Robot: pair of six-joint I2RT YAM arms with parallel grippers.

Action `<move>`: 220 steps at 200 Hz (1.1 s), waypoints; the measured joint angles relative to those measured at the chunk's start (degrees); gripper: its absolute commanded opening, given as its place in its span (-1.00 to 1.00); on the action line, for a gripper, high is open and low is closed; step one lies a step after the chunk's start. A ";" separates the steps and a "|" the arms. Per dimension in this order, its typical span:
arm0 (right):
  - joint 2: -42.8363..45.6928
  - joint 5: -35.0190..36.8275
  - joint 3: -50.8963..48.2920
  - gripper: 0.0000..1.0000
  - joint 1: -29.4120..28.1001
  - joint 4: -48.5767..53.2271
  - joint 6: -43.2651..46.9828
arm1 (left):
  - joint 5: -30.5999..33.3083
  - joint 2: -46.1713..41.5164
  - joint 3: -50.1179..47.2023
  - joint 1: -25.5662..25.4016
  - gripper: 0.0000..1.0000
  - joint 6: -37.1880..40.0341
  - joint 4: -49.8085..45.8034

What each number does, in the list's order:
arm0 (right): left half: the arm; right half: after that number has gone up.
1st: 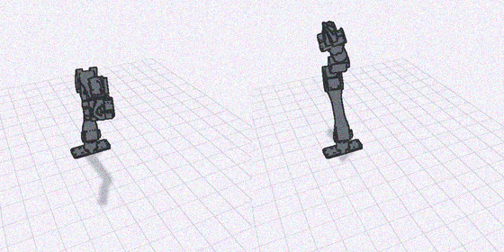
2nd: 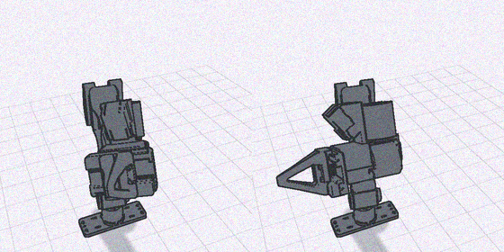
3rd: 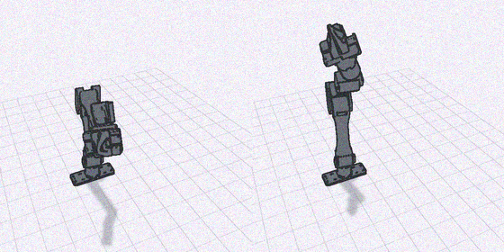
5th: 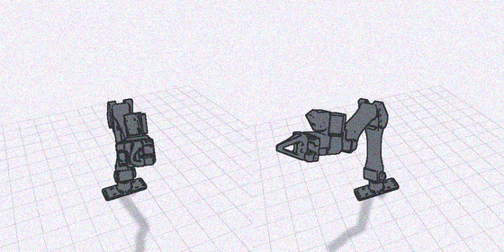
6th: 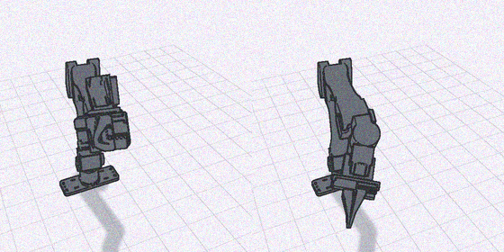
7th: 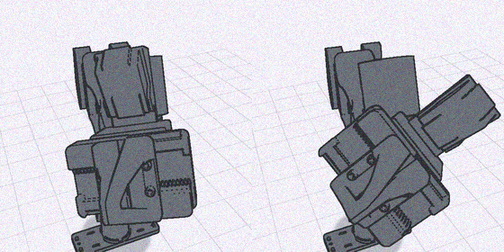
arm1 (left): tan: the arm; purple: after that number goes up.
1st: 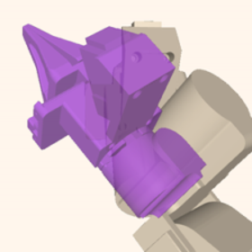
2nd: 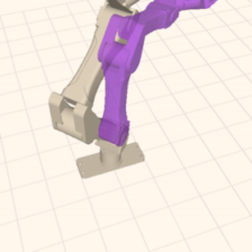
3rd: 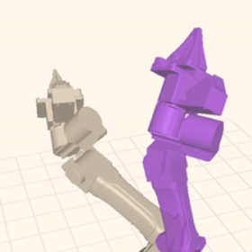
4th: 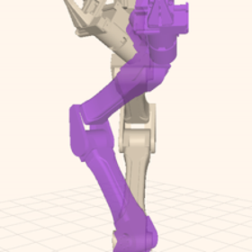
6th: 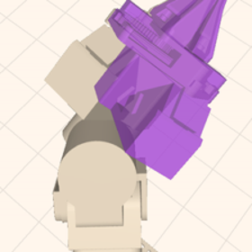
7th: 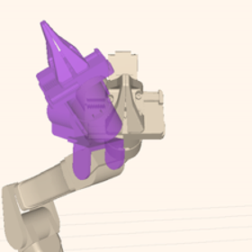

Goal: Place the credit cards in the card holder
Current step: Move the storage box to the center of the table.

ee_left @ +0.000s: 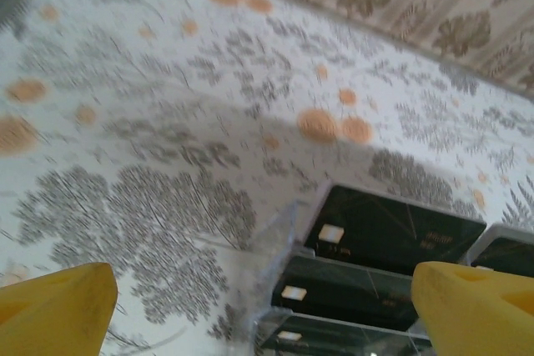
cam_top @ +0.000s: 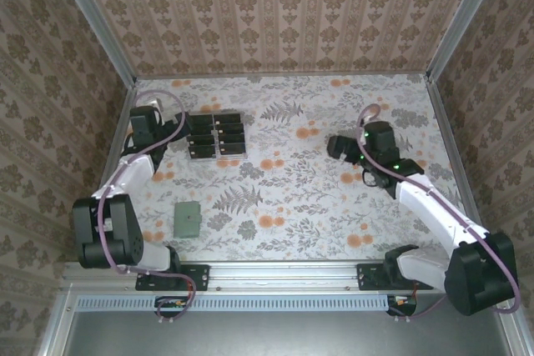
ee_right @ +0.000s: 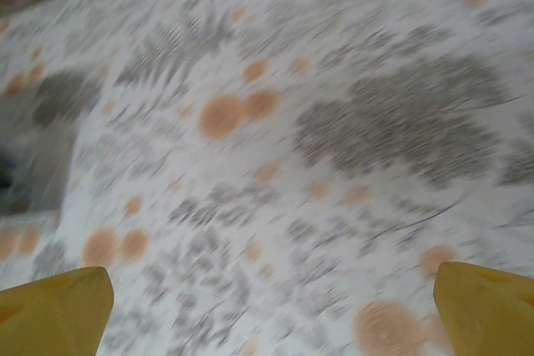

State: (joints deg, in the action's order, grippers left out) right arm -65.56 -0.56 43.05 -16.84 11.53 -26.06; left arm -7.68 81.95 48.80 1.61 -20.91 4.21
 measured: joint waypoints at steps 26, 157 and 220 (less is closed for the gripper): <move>0.00 -0.37 -0.52 1.00 -4.61 0.83 -1.73 | -3.39 2.38 0.00 0.00 1.00 -2.16 0.59; -0.02 0.26 -3.58 1.00 -6.97 0.92 -5.46 | -8.39 11.26 -0.20 -6.25 1.00 -8.55 10.95; -2.45 2.36 -3.56 1.00 -6.78 0.94 -5.68 | -6.23 11.34 -2.62 -16.57 1.00 -11.78 17.66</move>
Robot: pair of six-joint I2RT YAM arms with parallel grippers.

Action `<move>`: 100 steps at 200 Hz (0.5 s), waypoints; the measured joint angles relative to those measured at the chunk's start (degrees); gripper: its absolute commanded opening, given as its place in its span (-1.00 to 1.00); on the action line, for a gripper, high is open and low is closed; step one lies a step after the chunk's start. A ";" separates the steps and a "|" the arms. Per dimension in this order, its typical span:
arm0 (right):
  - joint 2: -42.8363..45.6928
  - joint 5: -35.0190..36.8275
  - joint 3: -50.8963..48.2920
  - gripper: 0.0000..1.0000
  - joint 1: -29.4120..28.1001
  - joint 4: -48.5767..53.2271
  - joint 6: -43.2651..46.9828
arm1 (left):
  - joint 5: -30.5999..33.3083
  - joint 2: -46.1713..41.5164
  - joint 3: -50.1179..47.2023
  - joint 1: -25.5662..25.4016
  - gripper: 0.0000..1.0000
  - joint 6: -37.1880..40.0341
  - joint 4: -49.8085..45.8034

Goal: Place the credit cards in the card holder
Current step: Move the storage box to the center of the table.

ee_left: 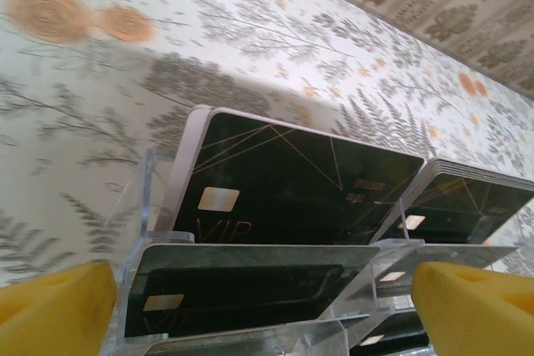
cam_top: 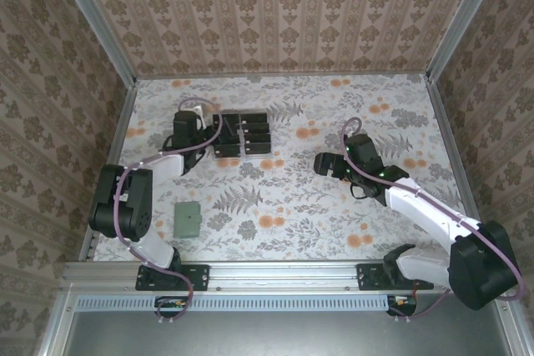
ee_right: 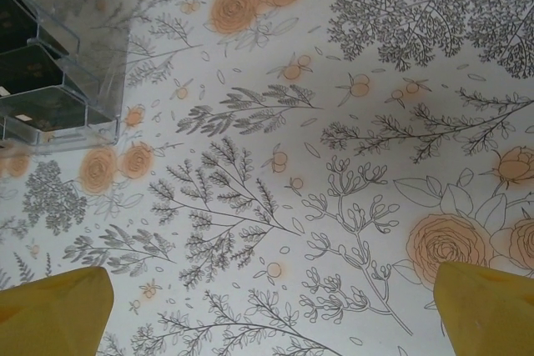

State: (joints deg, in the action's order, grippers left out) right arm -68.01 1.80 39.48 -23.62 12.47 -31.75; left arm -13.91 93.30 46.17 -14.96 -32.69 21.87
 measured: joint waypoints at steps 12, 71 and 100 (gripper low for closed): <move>-0.72 0.22 0.04 1.00 0.13 -0.02 -0.09 | 0.50 0.35 -0.02 -1.92 1.00 -0.61 1.11; -7.30 0.59 4.83 1.00 0.31 -0.04 -0.20 | 2.60 7.28 4.22 -8.72 1.00 -2.56 3.98; -9.92 0.70 7.13 1.00 1.53 -0.09 -0.20 | 3.30 10.01 7.19 -11.41 1.00 -3.67 4.79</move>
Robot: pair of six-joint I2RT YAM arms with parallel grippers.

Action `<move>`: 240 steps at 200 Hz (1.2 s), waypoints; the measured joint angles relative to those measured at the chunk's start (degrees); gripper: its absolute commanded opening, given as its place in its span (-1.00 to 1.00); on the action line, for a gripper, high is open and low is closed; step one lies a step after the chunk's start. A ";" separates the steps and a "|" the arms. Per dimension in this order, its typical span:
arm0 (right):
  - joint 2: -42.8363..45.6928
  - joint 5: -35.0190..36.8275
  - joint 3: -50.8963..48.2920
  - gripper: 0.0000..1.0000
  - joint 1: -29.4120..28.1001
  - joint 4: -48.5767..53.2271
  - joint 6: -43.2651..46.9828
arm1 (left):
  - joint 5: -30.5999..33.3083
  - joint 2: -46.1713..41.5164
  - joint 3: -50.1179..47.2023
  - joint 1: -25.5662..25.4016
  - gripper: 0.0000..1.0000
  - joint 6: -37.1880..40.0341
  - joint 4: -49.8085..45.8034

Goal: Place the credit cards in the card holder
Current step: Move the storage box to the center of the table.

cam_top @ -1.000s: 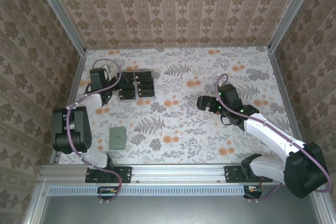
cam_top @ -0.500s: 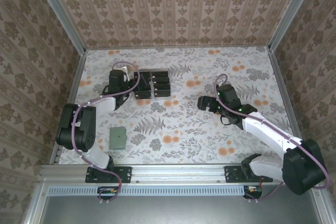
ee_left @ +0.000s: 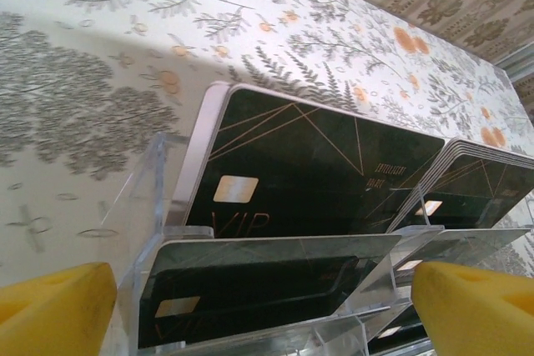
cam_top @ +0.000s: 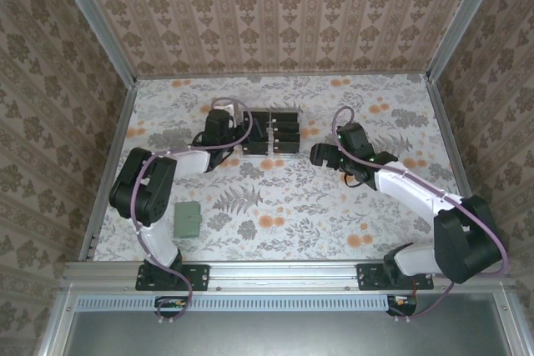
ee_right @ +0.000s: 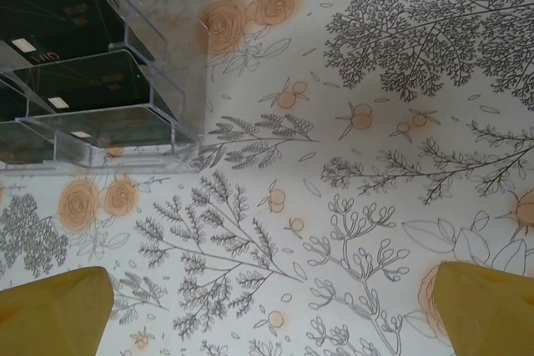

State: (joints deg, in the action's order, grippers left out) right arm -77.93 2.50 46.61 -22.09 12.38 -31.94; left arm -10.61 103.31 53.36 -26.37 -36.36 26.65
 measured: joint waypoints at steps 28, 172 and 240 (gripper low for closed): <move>-2.34 0.09 1.40 1.00 1.60 -0.02 -0.02 | 0.15 2.45 2.99 -3.61 1.00 -1.11 0.31; -0.55 -2.45 0.76 1.00 7.26 0.66 -0.85 | 3.54 11.28 15.45 -14.62 1.00 -4.15 -0.09; 6.93 -6.49 -1.20 0.98 4.24 2.58 -0.63 | 15.04 -21.24 1.75 -7.23 1.00 -4.02 -23.69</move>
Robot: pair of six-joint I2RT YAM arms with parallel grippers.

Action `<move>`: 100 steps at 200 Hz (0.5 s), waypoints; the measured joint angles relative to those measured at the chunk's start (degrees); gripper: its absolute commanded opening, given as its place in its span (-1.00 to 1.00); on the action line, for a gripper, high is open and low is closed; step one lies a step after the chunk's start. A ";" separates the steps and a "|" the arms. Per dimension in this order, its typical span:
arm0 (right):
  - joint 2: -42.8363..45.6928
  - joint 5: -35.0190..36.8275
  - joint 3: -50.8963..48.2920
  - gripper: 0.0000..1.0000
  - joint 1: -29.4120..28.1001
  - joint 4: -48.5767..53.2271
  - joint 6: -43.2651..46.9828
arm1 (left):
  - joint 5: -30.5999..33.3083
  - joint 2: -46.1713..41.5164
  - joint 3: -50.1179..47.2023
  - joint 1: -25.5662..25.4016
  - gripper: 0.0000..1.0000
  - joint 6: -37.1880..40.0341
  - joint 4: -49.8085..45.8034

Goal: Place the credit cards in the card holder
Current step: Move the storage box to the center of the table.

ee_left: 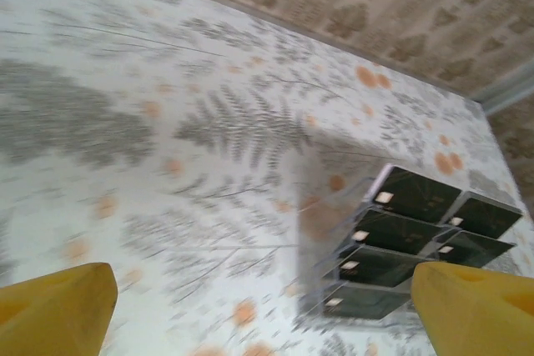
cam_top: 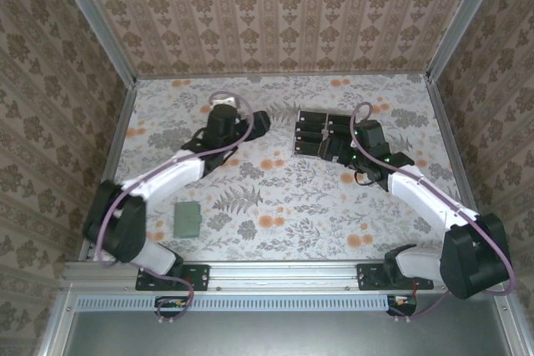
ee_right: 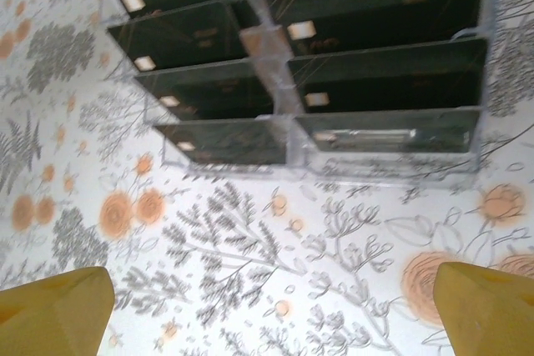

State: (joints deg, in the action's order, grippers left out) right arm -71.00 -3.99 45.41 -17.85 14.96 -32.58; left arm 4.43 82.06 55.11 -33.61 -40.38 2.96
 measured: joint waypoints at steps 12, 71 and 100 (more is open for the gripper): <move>0.81 -0.68 -0.57 0.98 -1.40 0.09 -0.07 | 2.75 -5.81 -1.73 0.48 1.00 -0.48 -6.93; 1.95 -2.47 -1.18 0.98 -7.78 0.31 -0.50 | 11.76 -33.42 -17.70 0.98 1.00 -10.62 -38.36; 1.95 -3.06 -1.29 0.99 -8.66 0.28 -0.50 | 14.58 -40.72 -22.38 1.14 1.00 -16.33 -47.52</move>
State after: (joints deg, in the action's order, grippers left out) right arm -69.06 -7.05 44.12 -26.50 15.25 -33.08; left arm 19.00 41.34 32.73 -32.47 -56.71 -44.56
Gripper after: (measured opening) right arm 0.991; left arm 0.997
